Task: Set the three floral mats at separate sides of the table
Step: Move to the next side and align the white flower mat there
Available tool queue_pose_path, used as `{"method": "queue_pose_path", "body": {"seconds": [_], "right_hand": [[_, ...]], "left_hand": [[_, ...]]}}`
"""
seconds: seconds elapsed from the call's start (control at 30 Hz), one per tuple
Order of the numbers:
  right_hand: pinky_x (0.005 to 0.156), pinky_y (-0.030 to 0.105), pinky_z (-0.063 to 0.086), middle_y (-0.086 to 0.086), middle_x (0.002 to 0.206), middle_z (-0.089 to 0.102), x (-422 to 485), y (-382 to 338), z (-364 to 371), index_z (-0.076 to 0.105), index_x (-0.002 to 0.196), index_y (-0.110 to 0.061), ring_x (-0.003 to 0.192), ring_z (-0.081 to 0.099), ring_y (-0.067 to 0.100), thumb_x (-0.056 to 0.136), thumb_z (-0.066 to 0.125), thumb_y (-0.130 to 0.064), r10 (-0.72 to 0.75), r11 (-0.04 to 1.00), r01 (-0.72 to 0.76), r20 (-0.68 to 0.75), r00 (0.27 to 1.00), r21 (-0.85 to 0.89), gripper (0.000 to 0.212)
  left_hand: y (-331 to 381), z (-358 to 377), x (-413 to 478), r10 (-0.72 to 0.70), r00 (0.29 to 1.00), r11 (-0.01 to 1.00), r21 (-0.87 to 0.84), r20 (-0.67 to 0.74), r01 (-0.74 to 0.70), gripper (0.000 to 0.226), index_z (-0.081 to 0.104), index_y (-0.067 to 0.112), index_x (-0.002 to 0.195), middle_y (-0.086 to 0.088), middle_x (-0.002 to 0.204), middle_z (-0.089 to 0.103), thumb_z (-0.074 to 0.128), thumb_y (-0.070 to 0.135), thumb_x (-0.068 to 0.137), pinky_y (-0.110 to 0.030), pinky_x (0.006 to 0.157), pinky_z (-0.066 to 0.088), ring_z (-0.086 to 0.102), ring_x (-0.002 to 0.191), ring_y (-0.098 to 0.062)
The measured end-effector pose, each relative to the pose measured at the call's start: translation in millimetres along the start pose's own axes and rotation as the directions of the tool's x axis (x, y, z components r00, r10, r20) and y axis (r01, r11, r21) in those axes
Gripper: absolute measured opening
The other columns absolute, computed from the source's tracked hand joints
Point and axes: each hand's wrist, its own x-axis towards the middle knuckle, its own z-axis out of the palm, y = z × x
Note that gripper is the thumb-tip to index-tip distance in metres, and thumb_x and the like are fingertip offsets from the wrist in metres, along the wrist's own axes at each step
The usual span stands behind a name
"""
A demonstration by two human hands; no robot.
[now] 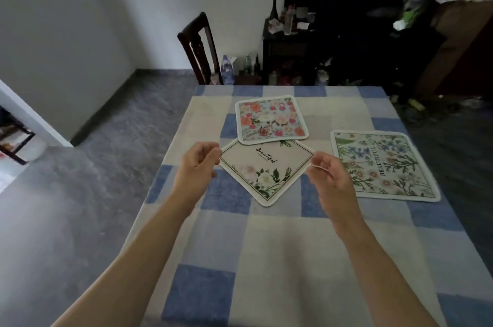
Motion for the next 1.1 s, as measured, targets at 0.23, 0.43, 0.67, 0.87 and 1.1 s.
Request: {"method": "queue_pose_path", "body": {"seconds": [0.23,0.43,0.67,0.87,1.1], "right_hand": [[0.086,0.020,0.047,-0.009,0.114,0.063,35.5,17.2,15.2,0.060,0.116,-0.026,0.099,0.061,-0.003,0.090,0.066,-0.018,0.038,0.998,-0.042,-0.086,0.996,-0.054,0.028],[0.082,0.014,0.046,-0.011,0.116,0.063,67.5,10.9,51.5,0.059,0.117,-0.030,0.105,0.060,0.000,0.091,0.065,-0.023,-0.024,0.980,0.007,-0.083,0.996,-0.199,0.028],[0.079,0.012,0.045,-0.010,0.117,0.063,98.2,30.1,60.8,0.058,0.121,-0.026,0.101,0.059,-0.006,0.092,0.064,-0.021,0.018,0.975,-0.042,-0.112,0.994,-0.216,0.030],[0.075,0.003,0.044,-0.005,0.118,0.062,126.1,47.4,59.0,0.059,0.121,-0.020,0.096,0.058,-0.010,0.092,0.064,-0.017,0.059,0.970,-0.080,-0.097,0.993,-0.231,0.029],[0.081,0.012,0.043,-0.011,0.120,0.061,167.0,73.3,50.7,0.057,0.122,-0.026,0.105,0.057,-0.006,0.092,0.063,-0.025,0.146,0.953,-0.165,-0.090,0.985,-0.253,0.030]], "left_hand": [[-35.7,20.9,68.9,-0.024,0.990,0.996,-0.076,0.138,0.035,0.008,0.065,0.028,0.096,-0.003,0.097,0.069,0.057,0.026,0.094,-0.036,0.073,0.055,0.063,0.079,-0.004],[-51.3,2.9,128.0,-0.035,0.993,0.988,-0.144,0.115,0.051,0.008,0.064,0.032,0.092,0.003,0.093,0.070,0.057,0.029,0.094,-0.028,0.066,0.056,0.064,0.078,-0.004],[-80.4,11.1,162.5,-0.087,0.987,0.989,-0.110,0.138,0.103,0.010,0.065,0.030,0.092,0.009,0.086,0.072,0.056,0.026,0.094,-0.031,0.066,0.055,0.064,0.072,0.000],[-99.5,26.1,178.8,-0.143,0.984,0.982,-0.112,0.104,0.155,0.011,0.066,0.027,0.092,0.000,0.090,0.071,0.057,0.021,0.094,-0.032,0.065,0.054,0.064,0.075,-0.007],[-128.3,46.8,209.6,-0.219,0.973,0.971,-0.076,0.076,0.225,0.008,0.066,0.023,0.095,-0.003,0.088,0.070,0.058,0.020,0.093,-0.029,0.062,0.052,0.064,0.077,-0.013]]}}
